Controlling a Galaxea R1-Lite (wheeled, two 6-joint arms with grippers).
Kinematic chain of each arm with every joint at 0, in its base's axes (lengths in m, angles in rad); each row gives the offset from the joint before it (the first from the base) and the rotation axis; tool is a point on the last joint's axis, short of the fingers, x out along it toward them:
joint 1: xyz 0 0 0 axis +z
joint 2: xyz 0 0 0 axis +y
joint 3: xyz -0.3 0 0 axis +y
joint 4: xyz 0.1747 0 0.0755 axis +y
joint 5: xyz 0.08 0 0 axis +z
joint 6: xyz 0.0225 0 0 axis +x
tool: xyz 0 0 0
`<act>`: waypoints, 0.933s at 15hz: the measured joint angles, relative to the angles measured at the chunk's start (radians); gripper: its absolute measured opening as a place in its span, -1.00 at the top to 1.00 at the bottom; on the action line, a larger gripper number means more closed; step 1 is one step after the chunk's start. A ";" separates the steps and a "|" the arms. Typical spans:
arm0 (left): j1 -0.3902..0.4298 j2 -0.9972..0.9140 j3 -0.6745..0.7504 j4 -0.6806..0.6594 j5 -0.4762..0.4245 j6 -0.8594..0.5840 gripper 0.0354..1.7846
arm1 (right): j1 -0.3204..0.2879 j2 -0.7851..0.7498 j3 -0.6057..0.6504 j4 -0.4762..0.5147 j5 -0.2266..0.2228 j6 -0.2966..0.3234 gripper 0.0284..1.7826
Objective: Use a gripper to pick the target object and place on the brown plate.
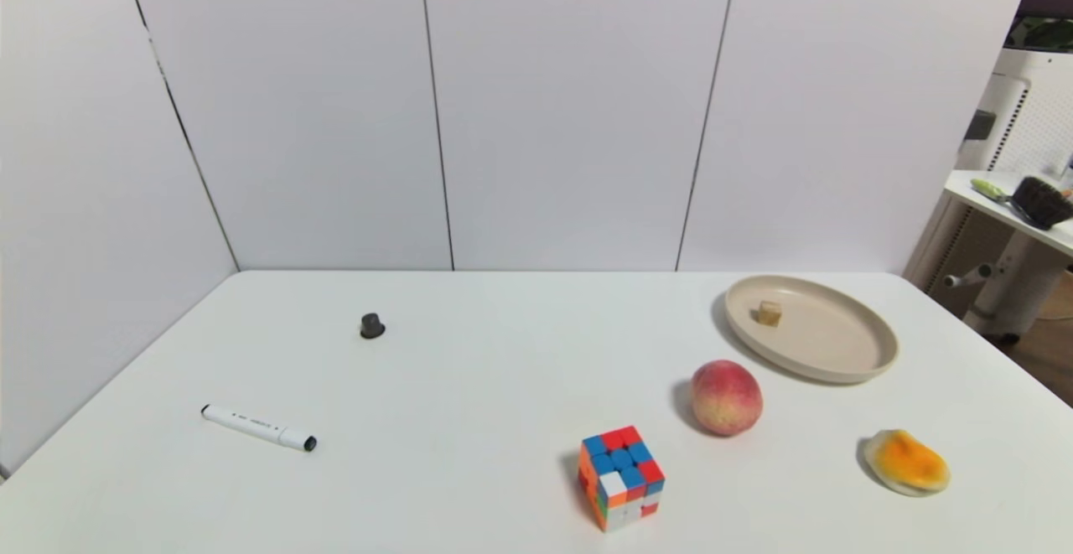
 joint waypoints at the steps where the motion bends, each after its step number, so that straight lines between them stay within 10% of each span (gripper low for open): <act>1: 0.000 0.000 0.000 0.000 0.000 0.000 -0.89 | 0.000 0.000 0.000 0.000 -0.001 0.010 -0.90; 14: 0.000 0.000 0.000 0.000 0.000 0.000 -0.89 | 0.000 0.000 0.000 -0.003 -0.034 0.068 -0.90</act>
